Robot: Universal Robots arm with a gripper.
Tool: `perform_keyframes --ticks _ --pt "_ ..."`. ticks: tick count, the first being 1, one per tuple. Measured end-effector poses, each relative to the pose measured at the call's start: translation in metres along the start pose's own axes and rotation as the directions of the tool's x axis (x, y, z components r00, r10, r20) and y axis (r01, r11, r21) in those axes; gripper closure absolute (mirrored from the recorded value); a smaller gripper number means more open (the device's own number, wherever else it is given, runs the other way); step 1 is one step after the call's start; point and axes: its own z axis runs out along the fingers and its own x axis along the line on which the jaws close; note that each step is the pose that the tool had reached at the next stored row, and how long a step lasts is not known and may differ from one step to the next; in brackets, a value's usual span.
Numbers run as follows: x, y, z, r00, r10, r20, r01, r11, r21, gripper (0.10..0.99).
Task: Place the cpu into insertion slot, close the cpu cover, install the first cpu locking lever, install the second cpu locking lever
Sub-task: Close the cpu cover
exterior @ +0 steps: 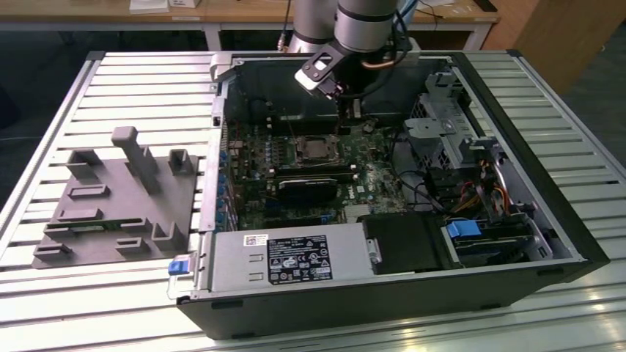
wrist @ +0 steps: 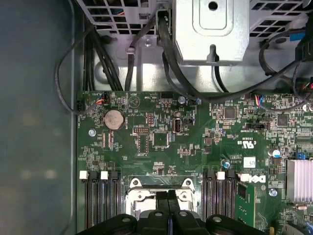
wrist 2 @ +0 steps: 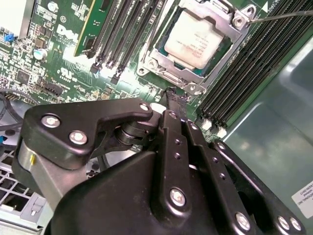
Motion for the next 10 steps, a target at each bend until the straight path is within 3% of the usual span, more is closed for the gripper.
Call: perform_keyframes --ticks 5,10 --pt "-0.0001 -0.0047 0.0001 1.0 0.0 -0.0001 0.0 1.0 0.0 0.984" --pt "-0.0002 -0.0165 0.0006 1.0 0.0 -0.0001 0.0 1.0 -0.001 0.984"
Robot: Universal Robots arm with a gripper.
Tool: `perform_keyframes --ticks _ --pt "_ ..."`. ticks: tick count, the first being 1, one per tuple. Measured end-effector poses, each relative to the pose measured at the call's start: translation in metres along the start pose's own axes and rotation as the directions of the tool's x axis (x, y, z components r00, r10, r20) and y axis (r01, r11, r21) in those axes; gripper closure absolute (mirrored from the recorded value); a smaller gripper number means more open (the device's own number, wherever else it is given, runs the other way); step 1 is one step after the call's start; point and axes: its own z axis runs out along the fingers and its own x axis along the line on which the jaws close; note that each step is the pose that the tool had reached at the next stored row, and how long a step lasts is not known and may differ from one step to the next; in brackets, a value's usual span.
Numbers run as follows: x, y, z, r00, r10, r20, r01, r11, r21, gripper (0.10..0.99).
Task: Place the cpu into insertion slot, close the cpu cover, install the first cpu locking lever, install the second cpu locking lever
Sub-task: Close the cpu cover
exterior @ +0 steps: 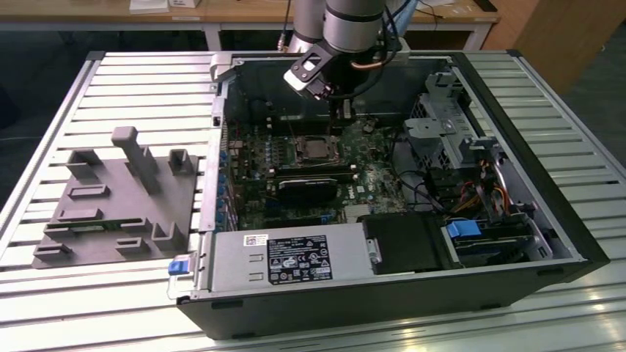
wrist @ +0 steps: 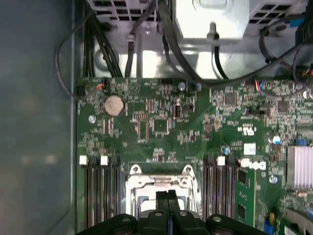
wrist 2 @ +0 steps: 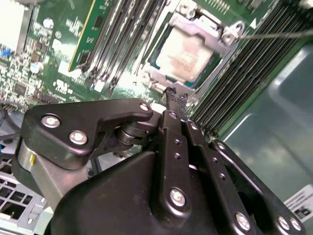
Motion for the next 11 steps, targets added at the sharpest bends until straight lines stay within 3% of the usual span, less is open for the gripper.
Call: perform_keyframes --ticks 6,11 --pt "-0.0002 -0.0143 0.0042 1.0 0.0 0.0 0.0 1.0 -0.001 0.984" --pt "-0.0002 -0.0207 0.0099 1.0 0.0 -0.0001 0.0 1.0 -0.006 0.984"
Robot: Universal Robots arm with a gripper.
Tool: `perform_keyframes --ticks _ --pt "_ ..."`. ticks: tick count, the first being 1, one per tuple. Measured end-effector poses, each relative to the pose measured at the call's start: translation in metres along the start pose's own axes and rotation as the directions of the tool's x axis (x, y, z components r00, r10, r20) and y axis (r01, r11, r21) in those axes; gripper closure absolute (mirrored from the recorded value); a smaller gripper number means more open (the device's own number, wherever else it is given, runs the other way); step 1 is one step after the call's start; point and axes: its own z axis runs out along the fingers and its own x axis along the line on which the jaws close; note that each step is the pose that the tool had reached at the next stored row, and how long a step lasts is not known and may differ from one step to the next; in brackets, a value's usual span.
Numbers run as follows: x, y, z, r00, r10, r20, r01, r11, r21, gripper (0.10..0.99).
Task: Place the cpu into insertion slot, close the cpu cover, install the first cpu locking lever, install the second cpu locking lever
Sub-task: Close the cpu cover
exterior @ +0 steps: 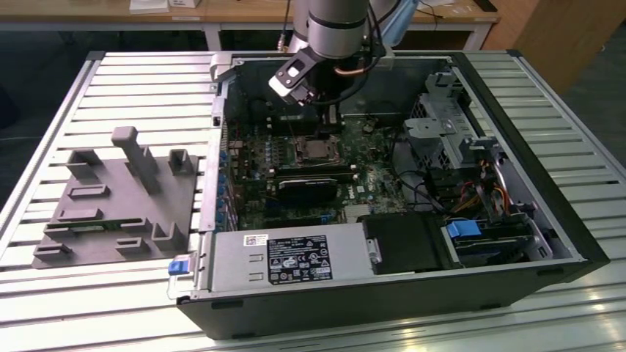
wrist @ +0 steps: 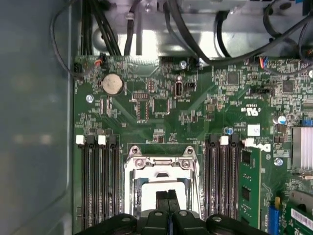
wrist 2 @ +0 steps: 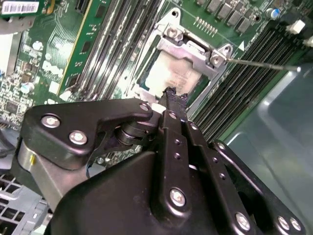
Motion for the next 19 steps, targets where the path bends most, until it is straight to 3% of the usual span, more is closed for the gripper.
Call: perform_keyframes --ticks 9,16,19 --pt "-0.0001 -0.0092 0.0081 1.0 0.0 0.0001 0.0 1.0 -0.002 0.984" --pt "-0.0001 -0.0096 0.0084 1.0 -0.003 0.0001 0.003 1.0 -0.002 0.984" --pt "-0.0001 -0.0096 0.0084 0.999 -0.045 0.0002 0.045 0.999 -0.003 0.984"
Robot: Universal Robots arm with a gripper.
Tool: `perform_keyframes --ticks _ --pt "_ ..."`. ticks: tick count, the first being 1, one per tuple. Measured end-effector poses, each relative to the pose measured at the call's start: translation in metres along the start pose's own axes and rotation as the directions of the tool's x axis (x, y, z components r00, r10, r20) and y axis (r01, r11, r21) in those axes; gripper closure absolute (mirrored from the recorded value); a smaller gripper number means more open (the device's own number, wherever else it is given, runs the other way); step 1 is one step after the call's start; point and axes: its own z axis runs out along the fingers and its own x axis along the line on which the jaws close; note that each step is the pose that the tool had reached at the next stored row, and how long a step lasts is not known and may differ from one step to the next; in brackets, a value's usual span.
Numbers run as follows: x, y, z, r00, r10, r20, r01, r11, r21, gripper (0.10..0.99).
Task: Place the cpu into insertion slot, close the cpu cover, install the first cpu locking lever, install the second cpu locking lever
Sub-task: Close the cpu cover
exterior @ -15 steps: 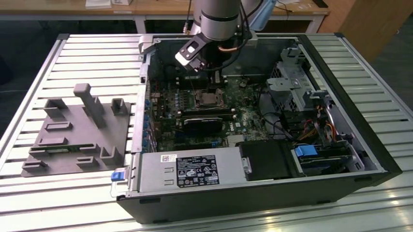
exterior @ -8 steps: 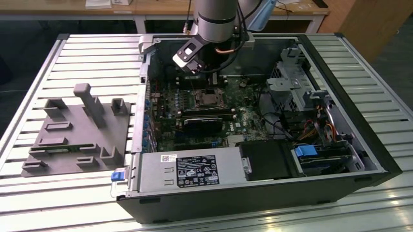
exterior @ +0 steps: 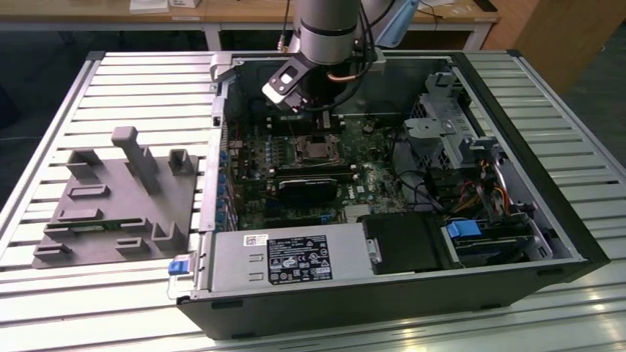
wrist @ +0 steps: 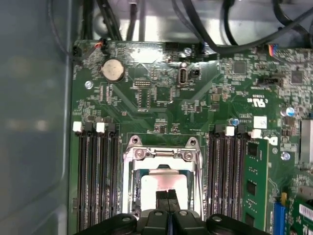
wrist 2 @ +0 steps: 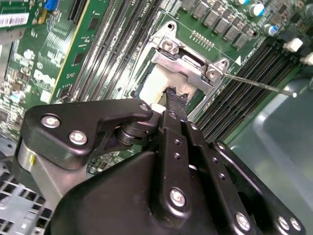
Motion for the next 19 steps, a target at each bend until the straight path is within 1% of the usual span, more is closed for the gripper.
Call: perform_keyframes --ticks 2,5,8,10,14,16,19 --pt "0.0 0.0 0.0001 0.9994 -0.036 0.0 0.036 0.9994 0.0 0.984" --pt "0.0 0.0 0.0002 0.996 -0.09 0.0 0.09 0.996 -0.001 0.984" --pt "0.0 0.0 0.0004 0.9894 -0.145 0.0 0.145 0.9894 -0.001 0.984" --pt "0.0 0.0 0.0005 0.9836 -0.181 0.0001 0.181 0.9836 -0.001 0.984" --pt "0.0 0.0 0.0008 0.968 -0.251 0.0002 0.251 0.9679 -0.002 0.984" --pt "0.0 0.0 0.001 0.958 -0.287 0.0003 0.287 0.958 -0.002 0.984" --pt "0.0 0.0 0.0012 0.9409 -0.339 0.0004 0.339 0.9409 -0.003 0.984"
